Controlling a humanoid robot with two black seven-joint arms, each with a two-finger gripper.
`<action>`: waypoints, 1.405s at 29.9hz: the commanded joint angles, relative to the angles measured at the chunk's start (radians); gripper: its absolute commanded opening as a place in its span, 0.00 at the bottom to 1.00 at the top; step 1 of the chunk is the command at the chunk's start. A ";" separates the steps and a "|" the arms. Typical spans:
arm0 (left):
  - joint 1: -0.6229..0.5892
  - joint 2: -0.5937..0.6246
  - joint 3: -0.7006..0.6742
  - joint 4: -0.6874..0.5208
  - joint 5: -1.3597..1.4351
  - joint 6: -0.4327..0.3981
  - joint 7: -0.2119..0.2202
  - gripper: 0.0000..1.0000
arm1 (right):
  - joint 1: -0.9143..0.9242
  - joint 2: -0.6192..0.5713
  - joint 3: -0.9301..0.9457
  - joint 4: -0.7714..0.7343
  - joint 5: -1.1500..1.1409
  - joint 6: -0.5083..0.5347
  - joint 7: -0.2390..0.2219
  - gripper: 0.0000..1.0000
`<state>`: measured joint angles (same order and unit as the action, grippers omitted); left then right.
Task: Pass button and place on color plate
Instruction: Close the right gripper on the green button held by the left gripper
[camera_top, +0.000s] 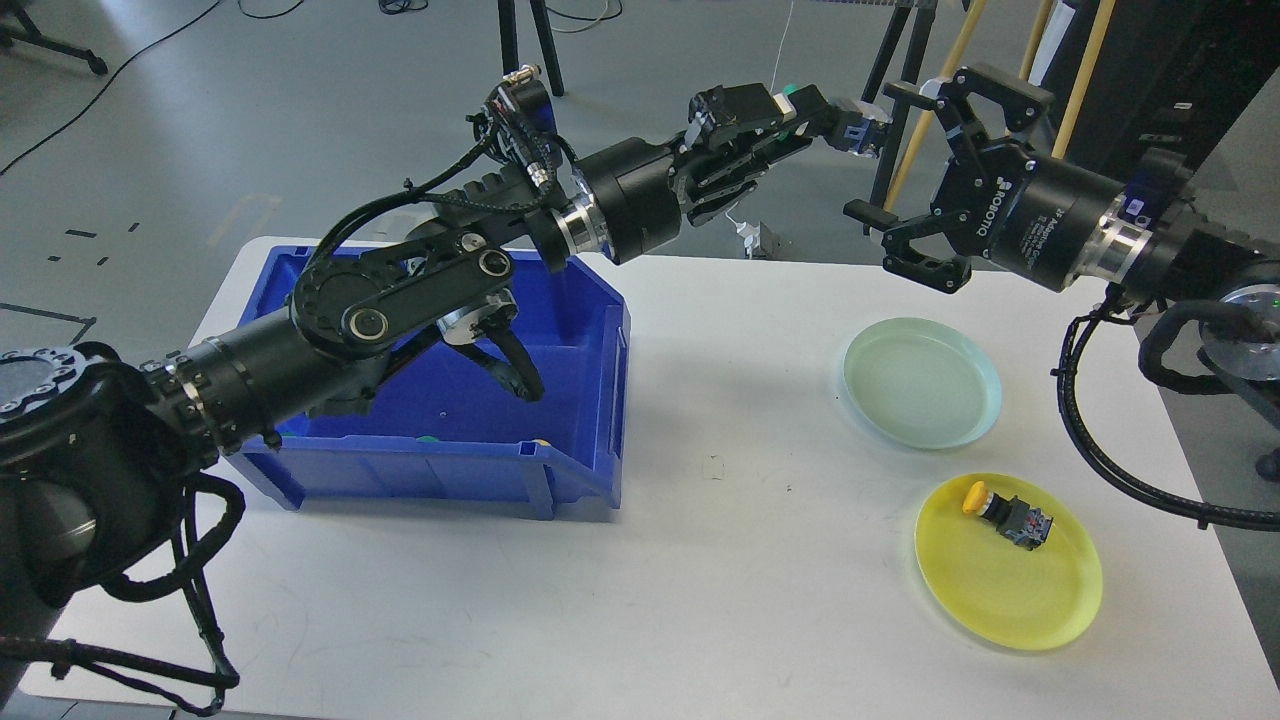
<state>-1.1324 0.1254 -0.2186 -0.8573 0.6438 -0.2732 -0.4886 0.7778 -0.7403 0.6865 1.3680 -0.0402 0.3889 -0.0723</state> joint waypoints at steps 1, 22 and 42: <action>-0.003 0.000 0.001 0.000 -0.001 -0.003 0.000 0.08 | 0.003 0.036 -0.001 -0.024 -0.001 -0.004 0.000 0.95; -0.004 0.000 0.002 0.001 -0.003 -0.006 0.000 0.11 | 0.020 0.064 -0.001 -0.046 0.000 -0.015 0.008 0.00; -0.004 -0.012 -0.001 0.011 -0.009 -0.004 0.000 0.74 | -0.087 0.024 0.010 -0.209 -0.020 -0.211 0.006 0.00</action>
<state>-1.1381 0.1129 -0.2215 -0.8467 0.6339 -0.2775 -0.4906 0.7219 -0.7220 0.7033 1.2349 -0.0443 0.2579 -0.0656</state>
